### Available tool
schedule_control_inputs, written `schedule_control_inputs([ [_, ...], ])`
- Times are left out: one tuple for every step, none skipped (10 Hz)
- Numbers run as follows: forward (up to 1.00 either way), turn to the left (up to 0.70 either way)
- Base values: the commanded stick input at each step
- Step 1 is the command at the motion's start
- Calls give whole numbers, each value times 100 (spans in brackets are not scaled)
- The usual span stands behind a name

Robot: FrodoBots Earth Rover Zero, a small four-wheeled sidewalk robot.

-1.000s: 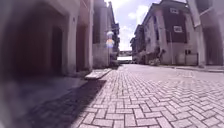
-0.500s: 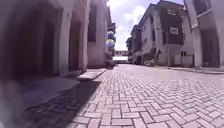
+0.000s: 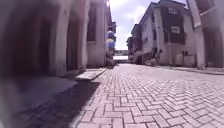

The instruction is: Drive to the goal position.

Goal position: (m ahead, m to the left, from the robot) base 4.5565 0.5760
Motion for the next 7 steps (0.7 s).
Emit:
schedule_control_inputs([
  [50, 0],
  [50, 0],
  [50, 0],
  [50, 0],
  [50, 0],
  [50, 0],
  [50, 0],
])
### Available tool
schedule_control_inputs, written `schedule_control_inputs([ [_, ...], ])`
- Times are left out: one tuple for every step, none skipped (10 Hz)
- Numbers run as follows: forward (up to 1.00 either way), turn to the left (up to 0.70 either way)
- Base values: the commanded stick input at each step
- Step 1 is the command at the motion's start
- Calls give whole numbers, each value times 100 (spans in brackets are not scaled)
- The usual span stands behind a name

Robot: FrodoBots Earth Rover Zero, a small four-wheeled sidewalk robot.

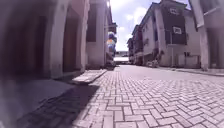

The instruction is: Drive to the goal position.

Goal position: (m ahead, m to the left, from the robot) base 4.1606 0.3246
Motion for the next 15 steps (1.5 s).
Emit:
schedule_control_inputs([
  [50, 0],
  [50, 0],
  [50, 0],
  [50, 0],
  [50, 0],
  [50, 0],
  [50, 0],
  [50, 0],
  [50, 0],
  [50, 0],
  [50, -19],
  [50, -50],
  [50, -50],
  [50, -39],
  [50, -19],
])
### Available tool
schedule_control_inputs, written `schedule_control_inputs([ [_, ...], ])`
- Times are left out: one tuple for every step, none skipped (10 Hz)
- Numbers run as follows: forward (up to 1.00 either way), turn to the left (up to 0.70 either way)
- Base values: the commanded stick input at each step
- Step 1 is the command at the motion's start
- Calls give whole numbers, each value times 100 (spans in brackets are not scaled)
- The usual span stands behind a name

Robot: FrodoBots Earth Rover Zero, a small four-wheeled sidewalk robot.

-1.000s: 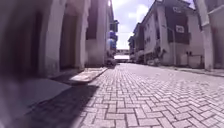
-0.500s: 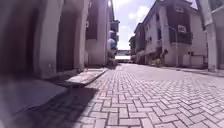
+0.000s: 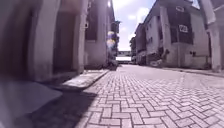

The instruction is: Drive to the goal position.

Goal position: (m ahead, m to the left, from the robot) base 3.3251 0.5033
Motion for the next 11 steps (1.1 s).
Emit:
schedule_control_inputs([
  [50, 0],
  [50, 0],
  [50, 0],
  [50, 0],
  [50, 0],
  [50, 0],
  [50, 0],
  [50, 0],
  [50, 0],
  [50, 0],
  [50, 0],
])
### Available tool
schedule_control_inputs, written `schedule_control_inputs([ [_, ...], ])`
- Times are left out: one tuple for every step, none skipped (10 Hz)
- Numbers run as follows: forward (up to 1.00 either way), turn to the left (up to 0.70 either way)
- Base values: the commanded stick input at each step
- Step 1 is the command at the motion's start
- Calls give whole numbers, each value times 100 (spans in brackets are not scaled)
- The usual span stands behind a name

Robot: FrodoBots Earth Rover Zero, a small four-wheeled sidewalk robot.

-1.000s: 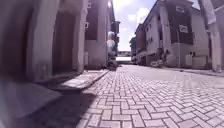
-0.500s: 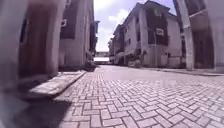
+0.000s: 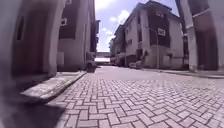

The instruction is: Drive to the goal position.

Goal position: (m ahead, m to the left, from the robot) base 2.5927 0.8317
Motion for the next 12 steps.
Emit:
schedule_control_inputs([
  [50, 0],
  [50, 0],
  [50, 0],
  [50, 0],
  [50, 0],
  [50, 0],
  [50, 0],
  [50, 0],
  [50, 0],
  [50, 0],
  [50, 0],
  [50, 0],
])
